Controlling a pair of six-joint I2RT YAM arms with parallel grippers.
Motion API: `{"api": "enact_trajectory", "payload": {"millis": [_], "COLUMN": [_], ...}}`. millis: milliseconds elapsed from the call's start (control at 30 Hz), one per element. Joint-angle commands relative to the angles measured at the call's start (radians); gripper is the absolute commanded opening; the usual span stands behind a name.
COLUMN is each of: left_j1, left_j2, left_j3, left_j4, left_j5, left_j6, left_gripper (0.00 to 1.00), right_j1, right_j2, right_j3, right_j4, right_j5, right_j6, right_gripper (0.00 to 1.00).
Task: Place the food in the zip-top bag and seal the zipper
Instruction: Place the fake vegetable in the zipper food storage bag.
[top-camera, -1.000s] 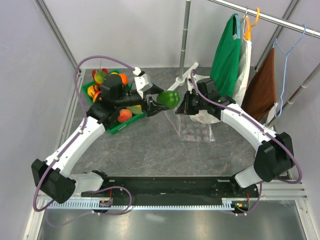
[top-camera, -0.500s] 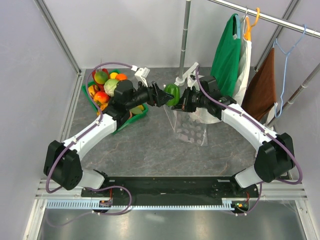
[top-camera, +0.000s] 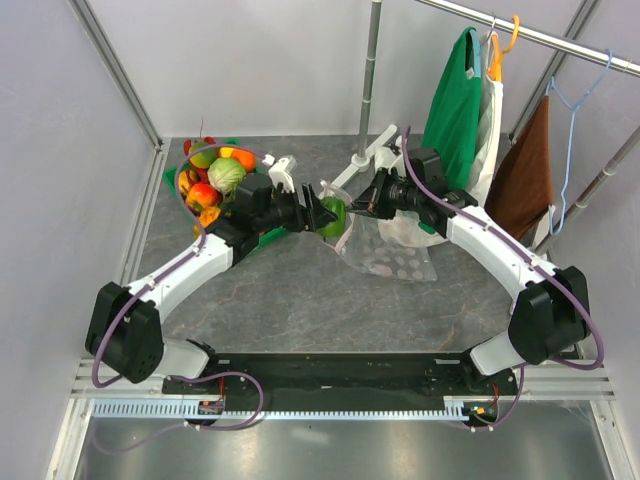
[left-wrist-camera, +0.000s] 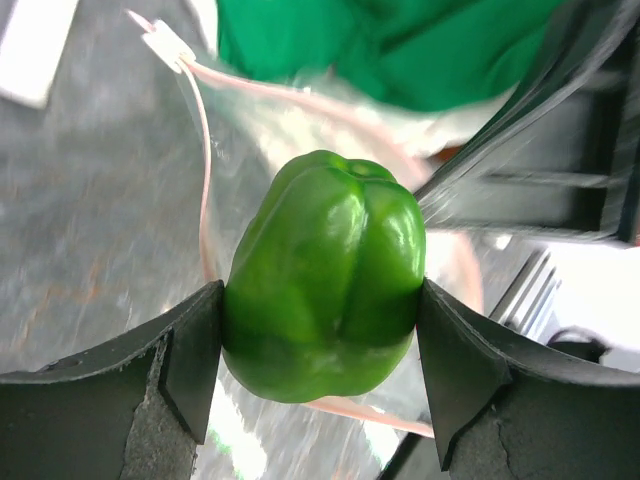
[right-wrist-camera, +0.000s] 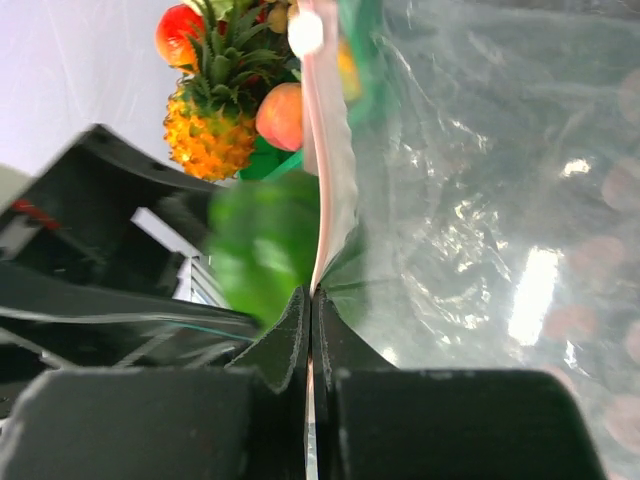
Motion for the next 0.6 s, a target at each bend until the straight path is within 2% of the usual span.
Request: {"api": "enact_trajectory", "payload": {"millis": [0,100,167,200,233,267,300,433,567], "left_j1": [-0.023,-0.031,-0.029,-0.027,-0.026,-0.024,-0.02,0.034,0.092], "left_j2": [0.048,0.103,0.123,0.114,0.1,0.085,0.045,-0.057,-0.142], "left_j3": [0.104,0.194,0.265,0.279,0.281,0.279,0.271,0.235,0.183], "left_j4": [-0.259,-0.379,-0.479,-0.496,-0.499,-0.498,-0.483,-0.452,-0.466], "left_j5": [0.045,0.063,0.083,0.088,0.094,0.105,0.12,0.227,0.228], "left_j6": [0.139,0.173,0.19,0.19,0.188,0.173,0.162,0.099,0.058], "left_gripper": [0.35,0.45,0.58,0.67,0.72,0.83,0.98,1.0,0.98], "right_j1": [0.003,0.005,0.005,0.003,0.005,0.003,0.003,0.003,0.003], "right_j2": [-0.039,-0.049,-0.059,-0.064,-0.07,-0.081,-0.084,-0.101,-0.116], "right_j3": [-0.01,-0.019,-0.022,-0.025,-0.031,-0.034,-0.039,-0.049,-0.051], "right_j4": [0.084,0.11,0.113,0.11,0.107,0.104,0.099,0.093,0.092], "right_j5": [-0.02,-0.029,-0.028,-0.028,-0.028,-0.029,-0.032,-0.035,-0.035], "right_j6": [0.008,-0.009,-0.035,-0.053,-0.061,-0.066,-0.073,-0.084,-0.092], "right_gripper": [0.0,0.0,0.0,0.0,0.0,0.0,0.0,0.0,0.0]}}
